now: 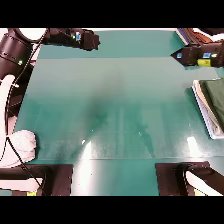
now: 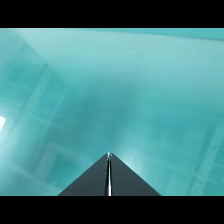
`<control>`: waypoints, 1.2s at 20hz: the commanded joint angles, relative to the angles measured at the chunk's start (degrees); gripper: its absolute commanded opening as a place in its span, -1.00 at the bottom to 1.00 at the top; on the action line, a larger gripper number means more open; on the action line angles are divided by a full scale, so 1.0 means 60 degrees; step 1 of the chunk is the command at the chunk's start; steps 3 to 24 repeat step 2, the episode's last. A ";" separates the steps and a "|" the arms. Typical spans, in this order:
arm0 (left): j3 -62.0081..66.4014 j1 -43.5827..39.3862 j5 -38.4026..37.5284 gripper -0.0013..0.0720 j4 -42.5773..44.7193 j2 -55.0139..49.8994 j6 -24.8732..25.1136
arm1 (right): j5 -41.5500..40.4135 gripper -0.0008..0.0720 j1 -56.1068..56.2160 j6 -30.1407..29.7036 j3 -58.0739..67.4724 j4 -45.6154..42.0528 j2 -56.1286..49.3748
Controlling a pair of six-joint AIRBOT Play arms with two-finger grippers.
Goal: Fold the shirts.
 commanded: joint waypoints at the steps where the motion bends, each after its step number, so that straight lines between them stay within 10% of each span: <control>1: 0.0004 0.0011 0.0284 -0.90 -0.0004 0.0004 -0.0004 | -0.0007 -0.92 0.0404 -0.0087 0.0011 0.0022 -0.0109; 24: 0.0004 0.0011 0.0284 -0.90 -0.0004 0.0004 -0.0004 | -0.0004 -0.92 0.0404 -0.0087 0.0011 0.0022 -0.0109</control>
